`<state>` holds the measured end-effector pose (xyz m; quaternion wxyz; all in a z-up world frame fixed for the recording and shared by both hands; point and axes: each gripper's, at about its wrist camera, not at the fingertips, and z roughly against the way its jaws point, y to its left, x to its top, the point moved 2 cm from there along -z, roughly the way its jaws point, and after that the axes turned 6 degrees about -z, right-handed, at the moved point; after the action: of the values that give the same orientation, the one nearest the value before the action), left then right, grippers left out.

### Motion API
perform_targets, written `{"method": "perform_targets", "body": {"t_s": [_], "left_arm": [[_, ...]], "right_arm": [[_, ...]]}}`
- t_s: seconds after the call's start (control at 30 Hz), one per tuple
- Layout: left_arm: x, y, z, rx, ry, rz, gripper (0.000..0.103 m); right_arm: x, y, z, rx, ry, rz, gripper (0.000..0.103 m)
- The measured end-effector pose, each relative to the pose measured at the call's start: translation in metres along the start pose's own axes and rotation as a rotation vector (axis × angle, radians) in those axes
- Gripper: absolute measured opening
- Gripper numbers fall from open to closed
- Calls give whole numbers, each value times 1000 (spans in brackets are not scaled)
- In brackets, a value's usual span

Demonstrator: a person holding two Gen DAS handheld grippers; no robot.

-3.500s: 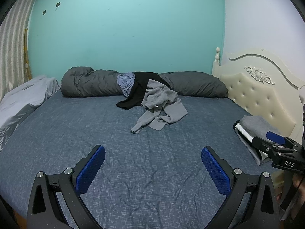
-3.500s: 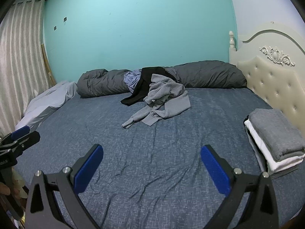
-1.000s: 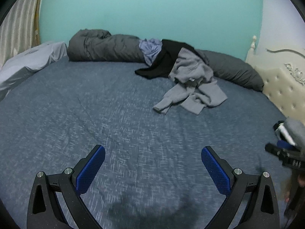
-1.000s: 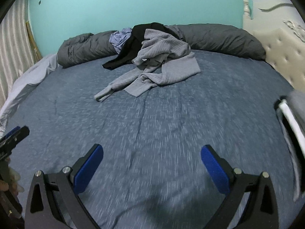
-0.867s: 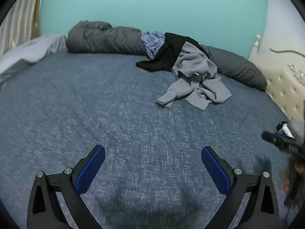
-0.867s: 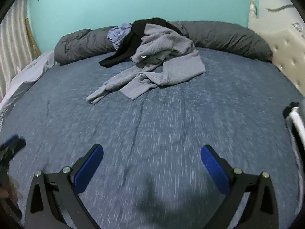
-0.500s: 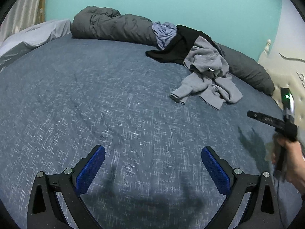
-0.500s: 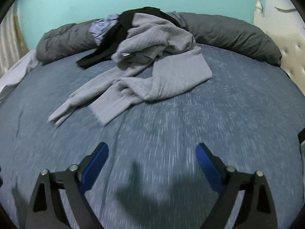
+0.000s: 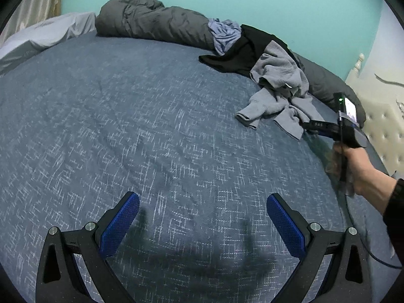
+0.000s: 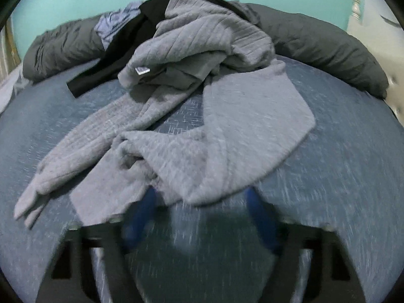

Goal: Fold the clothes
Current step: 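Move the right tool to the grey sweater and grasp its hem, then lift the grey sweater with the right tool and drag it across the bed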

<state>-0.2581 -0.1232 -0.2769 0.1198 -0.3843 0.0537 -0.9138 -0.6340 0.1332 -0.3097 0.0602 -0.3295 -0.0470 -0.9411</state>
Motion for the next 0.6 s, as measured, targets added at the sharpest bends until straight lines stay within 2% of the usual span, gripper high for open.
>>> {"method": "perform_targets", "body": {"t_s": [0.1,0.17,0.3,0.4,0.6], "left_arm": [[-2,1,-3,-3,9,-1,103],[-3,2,-4,-5,15,1,103],[-3,0,1,6,-1,-10,103],[0,-3,13,22,-41,-31,103],[0,-5,43,9,-94,-25,103]], "right_arm": [[4,-1,-9,-6,24,-5,20],[7,-2,0,-8,3,-3,14],[4,-6,32,13,-43,0,11],[-5,-5,65,44,-71,34,10],[-51,16,152,181,-88,94,9]]}}
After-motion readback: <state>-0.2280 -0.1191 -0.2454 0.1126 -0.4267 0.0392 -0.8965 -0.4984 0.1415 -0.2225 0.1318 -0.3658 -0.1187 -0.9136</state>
